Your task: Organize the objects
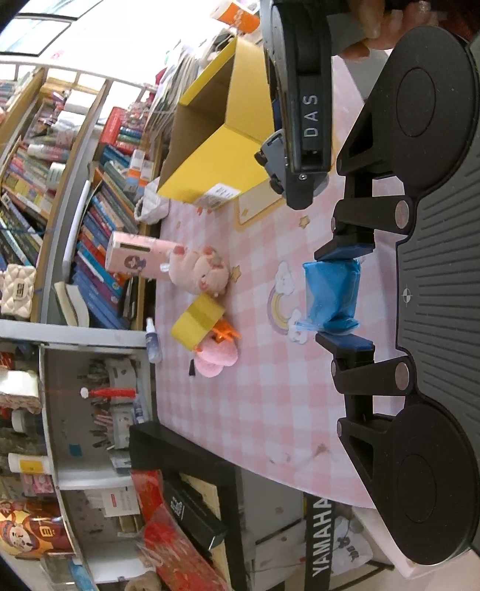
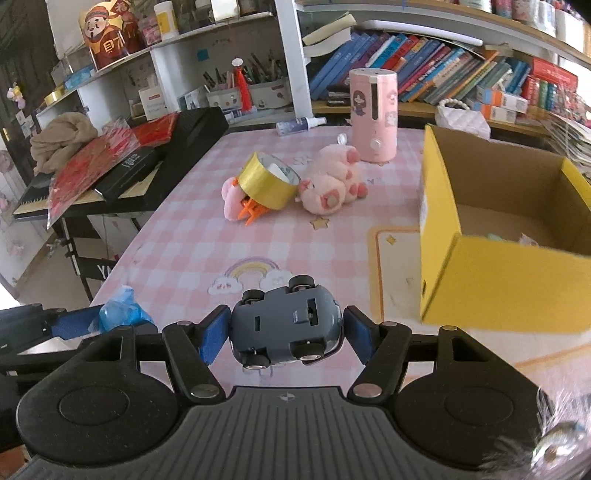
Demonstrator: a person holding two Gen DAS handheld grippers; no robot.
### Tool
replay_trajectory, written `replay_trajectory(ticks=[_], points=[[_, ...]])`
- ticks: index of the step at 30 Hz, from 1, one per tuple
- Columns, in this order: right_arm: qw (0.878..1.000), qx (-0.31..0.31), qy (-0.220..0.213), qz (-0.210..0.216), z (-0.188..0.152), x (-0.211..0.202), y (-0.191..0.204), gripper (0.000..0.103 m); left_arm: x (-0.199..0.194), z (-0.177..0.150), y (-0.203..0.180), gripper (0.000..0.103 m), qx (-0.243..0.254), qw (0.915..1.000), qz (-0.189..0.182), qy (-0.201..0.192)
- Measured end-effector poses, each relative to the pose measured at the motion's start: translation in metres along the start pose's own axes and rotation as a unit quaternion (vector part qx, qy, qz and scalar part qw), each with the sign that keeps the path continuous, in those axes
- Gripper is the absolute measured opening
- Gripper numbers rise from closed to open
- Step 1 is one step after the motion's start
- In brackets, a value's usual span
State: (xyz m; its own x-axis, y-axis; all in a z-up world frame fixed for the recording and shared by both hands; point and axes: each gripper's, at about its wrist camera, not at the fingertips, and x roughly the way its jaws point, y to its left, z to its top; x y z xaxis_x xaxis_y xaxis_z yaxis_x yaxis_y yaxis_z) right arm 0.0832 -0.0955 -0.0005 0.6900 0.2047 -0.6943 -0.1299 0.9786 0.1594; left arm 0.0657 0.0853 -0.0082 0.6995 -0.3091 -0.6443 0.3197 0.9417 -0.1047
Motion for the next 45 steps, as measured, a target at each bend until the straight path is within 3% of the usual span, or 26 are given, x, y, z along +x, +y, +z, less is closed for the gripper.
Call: replay_trajectory(ticks=[13,25,39,45], points=[[0.996,0.070,-0.004,-0.049,-0.054,-0.048,-0.021,0.064,-0.018,-0.021,-0.042,0.038,0.069,0.9955,-0.064,0.009],[0.983,0.136,-0.020,-0.123,-0.081,-0.091,-0.061,0.064,-0.008,-0.019,-0.092,0.038,0.132,0.9813,-0.139,0.010],[0.968,0.183,-0.028,-0.169,-0.093,-0.112,-0.109,0.064,0.010,-0.010,-0.143,0.037,0.173,0.9673,-0.185,0.012],[0.966,0.189,-0.028,-0.176,-0.087,-0.112,-0.132,0.064,0.021,0.003,-0.158,0.037,0.173,0.9664,-0.190,0.003]])
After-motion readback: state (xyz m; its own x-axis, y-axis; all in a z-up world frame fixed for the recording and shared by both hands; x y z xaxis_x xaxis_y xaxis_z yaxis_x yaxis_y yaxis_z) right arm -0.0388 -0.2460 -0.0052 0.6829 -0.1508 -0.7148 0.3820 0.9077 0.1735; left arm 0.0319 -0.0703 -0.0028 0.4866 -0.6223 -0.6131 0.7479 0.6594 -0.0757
